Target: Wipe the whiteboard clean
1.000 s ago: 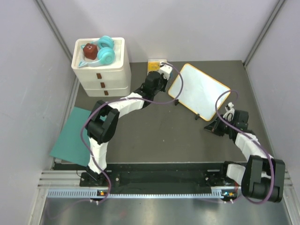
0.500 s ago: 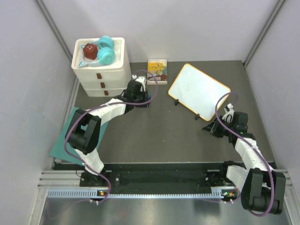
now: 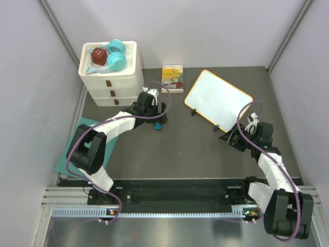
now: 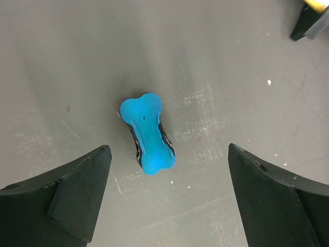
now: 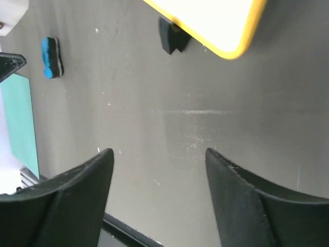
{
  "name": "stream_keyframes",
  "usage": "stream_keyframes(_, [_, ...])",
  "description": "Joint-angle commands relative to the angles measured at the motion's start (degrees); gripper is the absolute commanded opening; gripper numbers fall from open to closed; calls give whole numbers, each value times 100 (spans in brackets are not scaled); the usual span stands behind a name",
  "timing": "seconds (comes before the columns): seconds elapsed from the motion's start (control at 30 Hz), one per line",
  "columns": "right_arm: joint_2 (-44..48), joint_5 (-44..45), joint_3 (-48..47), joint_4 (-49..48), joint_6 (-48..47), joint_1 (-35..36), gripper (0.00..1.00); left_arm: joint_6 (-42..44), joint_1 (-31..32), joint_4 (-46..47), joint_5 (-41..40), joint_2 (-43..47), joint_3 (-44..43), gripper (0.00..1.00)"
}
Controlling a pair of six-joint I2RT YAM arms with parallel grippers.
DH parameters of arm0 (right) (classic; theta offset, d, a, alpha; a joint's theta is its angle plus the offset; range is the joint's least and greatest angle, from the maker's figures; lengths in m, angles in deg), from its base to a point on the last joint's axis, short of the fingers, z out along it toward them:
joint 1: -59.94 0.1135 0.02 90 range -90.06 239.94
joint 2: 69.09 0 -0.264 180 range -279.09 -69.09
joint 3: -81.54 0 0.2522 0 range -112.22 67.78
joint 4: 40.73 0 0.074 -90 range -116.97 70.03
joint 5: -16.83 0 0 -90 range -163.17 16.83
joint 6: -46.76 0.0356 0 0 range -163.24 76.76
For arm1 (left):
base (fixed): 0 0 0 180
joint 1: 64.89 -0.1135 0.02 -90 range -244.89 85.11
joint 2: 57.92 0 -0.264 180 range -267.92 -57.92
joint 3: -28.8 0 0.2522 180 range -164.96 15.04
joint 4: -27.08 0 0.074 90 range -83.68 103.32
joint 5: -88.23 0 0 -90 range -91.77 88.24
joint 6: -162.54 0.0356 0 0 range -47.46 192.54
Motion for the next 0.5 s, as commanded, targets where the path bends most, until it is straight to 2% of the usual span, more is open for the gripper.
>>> stream_keyframes(0.0, [223,49,-397,-115,-62,43,74,-163,-129,-78,-369,490,-80,99])
stream_keyframes(0.07, [319,58,-397,-150,-44,52,77,-321,-147,-280,-433,534,-141,99])
stream_keyframes(0.13, [513,102,-354,-185,8,52,86,-427,-147,-569,-459,630,-168,99])
stream_keyframes(0.23, [723,181,-309,-325,96,52,99,-340,-147,-344,-249,981,235,99])
stream_keyframes(0.47, [628,576,-669,-343,0,43,99,-112,-243,44,-441,1852,896,99])
